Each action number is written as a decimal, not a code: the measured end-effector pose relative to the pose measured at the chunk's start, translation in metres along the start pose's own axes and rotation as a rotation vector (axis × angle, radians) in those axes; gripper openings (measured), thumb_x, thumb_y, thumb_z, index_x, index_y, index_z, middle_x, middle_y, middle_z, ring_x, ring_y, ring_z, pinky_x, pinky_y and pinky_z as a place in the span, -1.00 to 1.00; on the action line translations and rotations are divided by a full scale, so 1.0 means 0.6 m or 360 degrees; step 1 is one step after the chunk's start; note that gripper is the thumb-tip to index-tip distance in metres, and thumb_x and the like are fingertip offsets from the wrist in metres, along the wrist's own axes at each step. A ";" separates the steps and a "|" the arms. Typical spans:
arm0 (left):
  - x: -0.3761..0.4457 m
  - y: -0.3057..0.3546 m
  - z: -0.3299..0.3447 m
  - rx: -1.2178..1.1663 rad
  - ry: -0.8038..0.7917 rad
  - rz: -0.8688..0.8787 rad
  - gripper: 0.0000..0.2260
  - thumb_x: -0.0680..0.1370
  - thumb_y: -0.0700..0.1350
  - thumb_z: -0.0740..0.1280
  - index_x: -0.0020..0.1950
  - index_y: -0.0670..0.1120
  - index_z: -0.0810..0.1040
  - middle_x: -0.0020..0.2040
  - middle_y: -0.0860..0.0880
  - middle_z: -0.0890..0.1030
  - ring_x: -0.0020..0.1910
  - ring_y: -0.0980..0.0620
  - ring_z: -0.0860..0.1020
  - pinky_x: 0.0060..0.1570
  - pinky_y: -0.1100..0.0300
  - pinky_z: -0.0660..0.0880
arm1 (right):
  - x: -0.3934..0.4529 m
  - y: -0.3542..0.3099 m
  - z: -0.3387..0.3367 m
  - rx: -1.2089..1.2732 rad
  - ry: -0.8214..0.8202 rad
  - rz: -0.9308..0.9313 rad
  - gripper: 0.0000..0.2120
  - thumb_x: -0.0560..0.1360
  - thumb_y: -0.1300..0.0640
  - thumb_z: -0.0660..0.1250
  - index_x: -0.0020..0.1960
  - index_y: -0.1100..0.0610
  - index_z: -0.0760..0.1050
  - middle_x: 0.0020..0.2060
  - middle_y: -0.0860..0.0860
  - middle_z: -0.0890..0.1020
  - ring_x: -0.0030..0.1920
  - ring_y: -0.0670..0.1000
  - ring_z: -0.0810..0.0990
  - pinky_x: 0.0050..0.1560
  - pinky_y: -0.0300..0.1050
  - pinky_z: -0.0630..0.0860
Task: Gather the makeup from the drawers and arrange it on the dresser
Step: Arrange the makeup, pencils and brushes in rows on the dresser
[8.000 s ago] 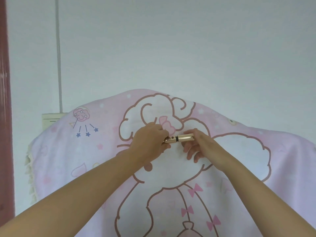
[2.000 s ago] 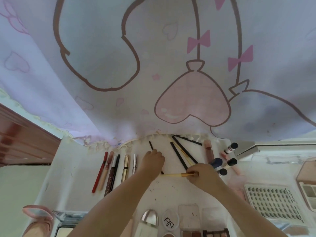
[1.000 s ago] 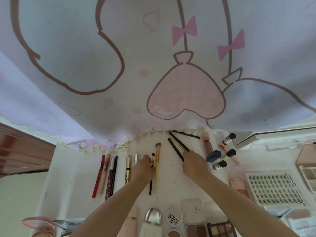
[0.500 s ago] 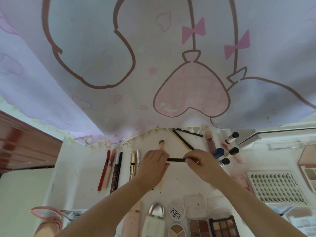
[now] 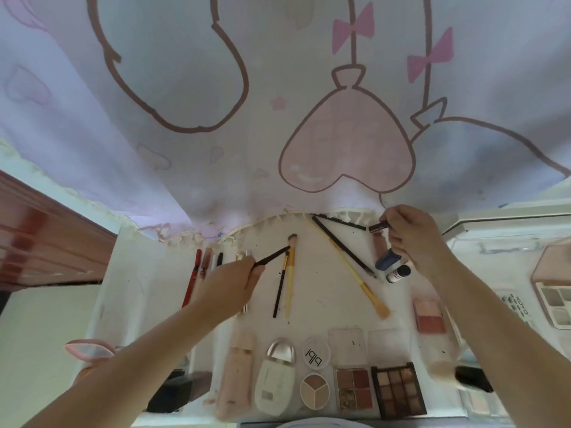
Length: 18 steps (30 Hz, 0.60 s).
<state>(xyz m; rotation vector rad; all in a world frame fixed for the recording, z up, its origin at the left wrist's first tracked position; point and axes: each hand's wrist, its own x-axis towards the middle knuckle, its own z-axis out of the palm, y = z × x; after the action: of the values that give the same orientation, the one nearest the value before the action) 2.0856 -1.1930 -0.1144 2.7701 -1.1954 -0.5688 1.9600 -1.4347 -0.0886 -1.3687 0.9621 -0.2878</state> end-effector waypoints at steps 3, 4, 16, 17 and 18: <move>-0.006 0.010 -0.006 -0.0047 0.0003 0.0046 -0.65 0.63 0.07 -0.09 -0.04 -0.11 0.38 -0.44 0.12 0.29 -0.48 0.18 0.32 -0.08 0.14 0.47 | -0.022 0.018 0.035 -0.0060 -0.0219 0.0008 -0.70 0.59 0.27 0.07 -0.31 0.18 0.38 -0.71 -0.12 0.22 -0.69 -0.19 0.14 -0.65 -0.40 0.08; -0.009 0.015 -0.002 -0.0066 -0.0018 0.0070 -0.71 0.64 0.04 -0.05 -0.08 -0.09 0.34 -0.42 0.12 0.31 -0.48 0.19 0.30 -0.27 0.26 0.42 | -0.028 0.027 0.049 -0.0082 -0.0280 0.0010 -0.69 0.58 0.28 0.07 -0.31 0.18 0.38 -0.71 -0.12 0.23 -0.69 -0.19 0.15 -0.66 -0.39 0.08; -0.034 0.032 0.035 -0.0183 -0.0153 0.0176 -0.78 0.63 0.01 -0.01 -0.08 -0.07 0.31 -0.38 0.14 0.29 -0.37 0.05 0.38 -0.45 0.38 0.23 | -0.062 0.079 0.113 -0.0128 -0.0502 0.0014 -0.69 0.58 0.28 0.08 -0.31 0.16 0.39 -0.62 -0.05 0.23 -0.64 -0.14 0.15 -0.61 -0.33 0.11; -0.034 0.032 0.036 -0.0193 -0.0153 0.0174 -0.77 0.63 0.01 -0.01 -0.07 -0.08 0.32 -0.38 0.14 0.29 -0.36 0.05 0.38 -0.45 0.38 0.23 | -0.061 0.080 0.113 -0.0122 -0.0519 0.0017 -0.69 0.58 0.28 0.08 -0.31 0.16 0.39 -0.62 -0.06 0.23 -0.64 -0.14 0.14 -0.61 -0.32 0.10; -0.034 0.032 0.038 -0.0198 -0.0157 0.0181 -0.77 0.63 0.01 -0.01 -0.05 -0.09 0.34 -0.38 0.14 0.29 -0.38 0.05 0.37 -0.45 0.37 0.23 | -0.061 0.081 0.113 -0.0113 -0.0557 0.0025 -0.70 0.58 0.29 0.07 -0.30 0.16 0.39 -0.62 -0.06 0.23 -0.63 -0.14 0.14 -0.59 -0.31 0.10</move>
<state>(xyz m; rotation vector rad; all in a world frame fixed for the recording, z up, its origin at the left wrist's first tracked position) 2.0513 -1.1898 -0.1251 2.5797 -1.2798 -0.7489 1.9696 -1.3510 -0.1241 -1.4179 0.6953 0.0005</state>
